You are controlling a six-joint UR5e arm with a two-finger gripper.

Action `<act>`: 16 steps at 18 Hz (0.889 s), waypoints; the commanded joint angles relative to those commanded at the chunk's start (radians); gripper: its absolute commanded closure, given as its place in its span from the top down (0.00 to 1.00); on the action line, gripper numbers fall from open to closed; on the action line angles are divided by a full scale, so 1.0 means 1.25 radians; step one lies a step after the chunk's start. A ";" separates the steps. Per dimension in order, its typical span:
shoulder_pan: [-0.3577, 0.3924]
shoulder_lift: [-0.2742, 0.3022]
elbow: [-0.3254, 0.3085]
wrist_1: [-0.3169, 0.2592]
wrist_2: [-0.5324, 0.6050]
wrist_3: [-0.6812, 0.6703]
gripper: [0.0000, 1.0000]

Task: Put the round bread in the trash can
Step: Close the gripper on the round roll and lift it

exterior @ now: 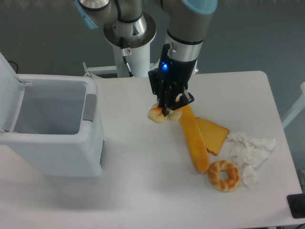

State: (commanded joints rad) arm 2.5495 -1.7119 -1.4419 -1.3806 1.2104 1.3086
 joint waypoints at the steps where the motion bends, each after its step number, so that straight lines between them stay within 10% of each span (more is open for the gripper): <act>1: 0.001 0.000 0.002 0.000 -0.009 -0.001 0.00; 16: 0.027 0.021 0.006 0.038 -0.248 -0.255 0.00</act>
State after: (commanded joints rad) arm 2.5832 -1.6859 -1.4343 -1.3331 0.9006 0.9896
